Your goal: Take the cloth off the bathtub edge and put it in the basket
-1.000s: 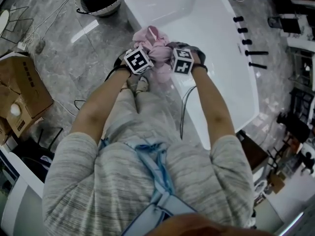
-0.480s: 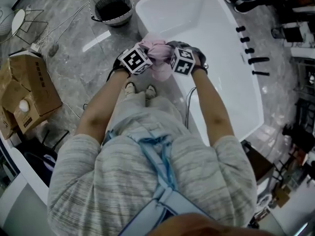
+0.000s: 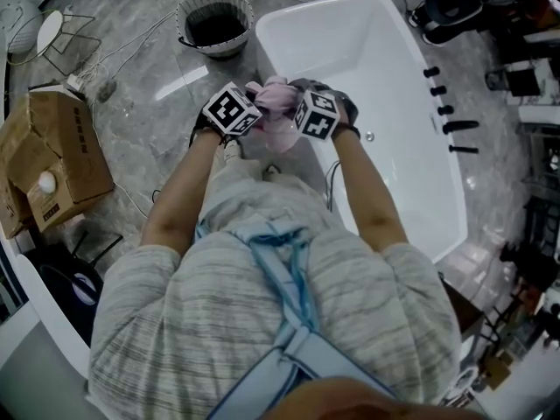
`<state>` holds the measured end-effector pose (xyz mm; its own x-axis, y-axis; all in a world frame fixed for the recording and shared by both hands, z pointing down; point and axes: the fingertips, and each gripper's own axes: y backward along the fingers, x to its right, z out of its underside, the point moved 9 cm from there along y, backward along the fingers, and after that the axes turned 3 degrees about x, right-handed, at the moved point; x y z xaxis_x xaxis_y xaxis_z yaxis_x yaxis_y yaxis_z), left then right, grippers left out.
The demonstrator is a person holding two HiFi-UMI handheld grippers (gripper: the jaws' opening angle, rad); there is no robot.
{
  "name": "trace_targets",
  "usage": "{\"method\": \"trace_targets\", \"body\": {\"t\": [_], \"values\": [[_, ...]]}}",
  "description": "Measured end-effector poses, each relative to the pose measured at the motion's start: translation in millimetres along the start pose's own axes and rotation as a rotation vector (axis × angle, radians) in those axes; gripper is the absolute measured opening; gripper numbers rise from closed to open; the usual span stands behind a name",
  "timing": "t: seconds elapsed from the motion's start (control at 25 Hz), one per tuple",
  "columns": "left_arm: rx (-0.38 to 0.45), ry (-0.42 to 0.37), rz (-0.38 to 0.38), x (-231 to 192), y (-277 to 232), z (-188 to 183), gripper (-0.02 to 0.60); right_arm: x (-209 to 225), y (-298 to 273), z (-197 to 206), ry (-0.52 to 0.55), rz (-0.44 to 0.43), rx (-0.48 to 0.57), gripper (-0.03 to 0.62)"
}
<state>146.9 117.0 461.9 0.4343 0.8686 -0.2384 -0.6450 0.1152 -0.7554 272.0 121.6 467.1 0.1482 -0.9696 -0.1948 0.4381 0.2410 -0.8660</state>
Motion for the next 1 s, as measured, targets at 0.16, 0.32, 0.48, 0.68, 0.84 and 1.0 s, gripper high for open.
{"method": "trace_targets", "body": {"t": [0.16, 0.32, 0.48, 0.68, 0.84, 1.0], "values": [[0.026, 0.018, 0.010, -22.4, 8.4, 2.1, 0.109, 15.7, -9.8, -15.2, 0.012, -0.007, 0.003, 0.219], [0.037, 0.041, 0.023, -58.3, 15.2, 8.8, 0.108, 39.9, -26.8, -36.1, 0.012, -0.014, 0.006, 0.219], [0.040, 0.029, 0.043, -97.4, 26.4, 5.6, 0.108, 68.7, -40.7, -57.9, -0.004, -0.021, 0.004, 0.219], [0.050, -0.006, 0.082, -145.6, 47.3, -2.0, 0.108, 104.5, -53.5, -90.7, -0.010, -0.007, 0.002, 0.219], [0.072, -0.037, 0.089, -185.2, 69.9, -2.9, 0.107, 129.6, -66.2, -123.0, -0.005, 0.025, 0.007, 0.218], [0.105, -0.063, 0.067, -221.9, 98.2, -7.3, 0.107, 157.6, -73.8, -158.8, 0.008, 0.066, 0.019, 0.219]]}}
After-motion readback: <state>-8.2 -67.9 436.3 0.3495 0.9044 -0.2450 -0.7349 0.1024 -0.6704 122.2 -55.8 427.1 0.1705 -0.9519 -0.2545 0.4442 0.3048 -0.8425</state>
